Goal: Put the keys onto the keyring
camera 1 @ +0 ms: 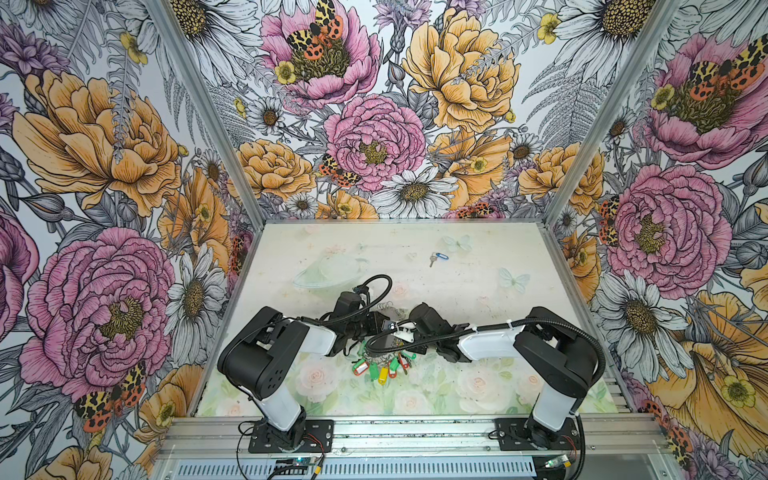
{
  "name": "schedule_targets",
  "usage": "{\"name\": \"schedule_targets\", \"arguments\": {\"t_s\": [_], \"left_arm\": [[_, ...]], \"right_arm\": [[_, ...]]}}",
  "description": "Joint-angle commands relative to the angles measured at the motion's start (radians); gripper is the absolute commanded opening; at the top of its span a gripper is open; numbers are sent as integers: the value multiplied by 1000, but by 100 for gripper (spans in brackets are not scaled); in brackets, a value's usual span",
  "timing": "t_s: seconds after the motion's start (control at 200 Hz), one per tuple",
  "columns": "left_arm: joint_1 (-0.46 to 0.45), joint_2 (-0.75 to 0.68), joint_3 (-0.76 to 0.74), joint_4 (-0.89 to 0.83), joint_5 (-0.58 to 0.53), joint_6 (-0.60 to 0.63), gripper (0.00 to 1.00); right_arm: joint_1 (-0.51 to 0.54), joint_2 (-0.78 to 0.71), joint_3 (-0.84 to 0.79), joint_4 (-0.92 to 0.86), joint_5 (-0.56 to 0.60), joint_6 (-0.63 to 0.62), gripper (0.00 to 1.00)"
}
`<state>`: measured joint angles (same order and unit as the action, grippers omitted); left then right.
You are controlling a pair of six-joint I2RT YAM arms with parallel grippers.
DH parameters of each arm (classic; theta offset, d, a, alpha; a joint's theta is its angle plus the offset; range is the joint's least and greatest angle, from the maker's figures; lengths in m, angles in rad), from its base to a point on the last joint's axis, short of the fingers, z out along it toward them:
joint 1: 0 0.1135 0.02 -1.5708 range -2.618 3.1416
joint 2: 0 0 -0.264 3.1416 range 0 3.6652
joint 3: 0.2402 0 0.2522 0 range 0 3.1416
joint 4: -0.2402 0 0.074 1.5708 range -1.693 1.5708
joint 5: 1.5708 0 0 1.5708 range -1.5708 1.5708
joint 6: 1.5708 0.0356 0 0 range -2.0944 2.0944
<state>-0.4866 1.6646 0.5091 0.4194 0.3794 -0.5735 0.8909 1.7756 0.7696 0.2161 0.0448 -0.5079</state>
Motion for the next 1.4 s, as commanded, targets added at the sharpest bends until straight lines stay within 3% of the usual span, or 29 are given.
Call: {"name": "schedule_targets", "arguments": {"t_s": [0.0,0.185,0.455,0.941,1.246,1.396], "left_arm": [[1,3,1,20,14,19,25],[11,-10,-13,19,12,20,25],[13,-20,-15,11,16,19,25],[-8,-144,-59,47,15,51,26],[-50,-236,-88,47,16,98,27],[-96,-298,-125,43,-28,141,34]], "right_arm": [[5,4,-2,9,38,-17,15],[8,-48,-39,42,95,-34,4],[13,-121,-67,52,66,-3,0],[-17,-185,-90,101,30,356,0],[-36,-188,-99,147,45,463,0],[-39,-195,-98,156,31,519,0]]}}
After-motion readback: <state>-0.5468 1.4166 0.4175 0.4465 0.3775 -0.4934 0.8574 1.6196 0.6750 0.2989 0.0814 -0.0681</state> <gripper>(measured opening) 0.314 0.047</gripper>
